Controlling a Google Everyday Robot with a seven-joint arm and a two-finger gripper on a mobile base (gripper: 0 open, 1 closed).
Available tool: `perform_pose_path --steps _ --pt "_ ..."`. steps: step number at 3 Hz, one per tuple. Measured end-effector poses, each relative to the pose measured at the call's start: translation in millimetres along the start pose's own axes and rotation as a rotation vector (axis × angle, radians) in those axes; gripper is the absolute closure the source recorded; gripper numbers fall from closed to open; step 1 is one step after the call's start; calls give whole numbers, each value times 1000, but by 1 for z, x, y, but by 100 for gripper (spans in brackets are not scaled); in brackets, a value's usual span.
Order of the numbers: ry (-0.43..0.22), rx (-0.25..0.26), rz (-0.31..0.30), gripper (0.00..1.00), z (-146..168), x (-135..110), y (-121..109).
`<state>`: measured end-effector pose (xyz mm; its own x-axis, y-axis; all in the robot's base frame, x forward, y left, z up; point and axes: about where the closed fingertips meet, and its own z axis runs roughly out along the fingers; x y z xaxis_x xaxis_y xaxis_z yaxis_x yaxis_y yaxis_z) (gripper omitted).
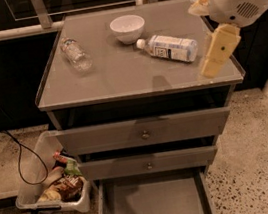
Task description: Place blue plastic bottle into bottom drawer
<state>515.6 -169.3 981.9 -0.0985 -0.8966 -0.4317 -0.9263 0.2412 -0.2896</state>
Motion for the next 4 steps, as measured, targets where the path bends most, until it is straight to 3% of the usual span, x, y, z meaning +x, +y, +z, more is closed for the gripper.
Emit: perform_pose_path --steps 1,2,4 --pt "-153 46 87 0 24 0 -38" --pt "-151 45 86 0 24 0 -38" --pt "-135 84 161 0 60 14 -73"
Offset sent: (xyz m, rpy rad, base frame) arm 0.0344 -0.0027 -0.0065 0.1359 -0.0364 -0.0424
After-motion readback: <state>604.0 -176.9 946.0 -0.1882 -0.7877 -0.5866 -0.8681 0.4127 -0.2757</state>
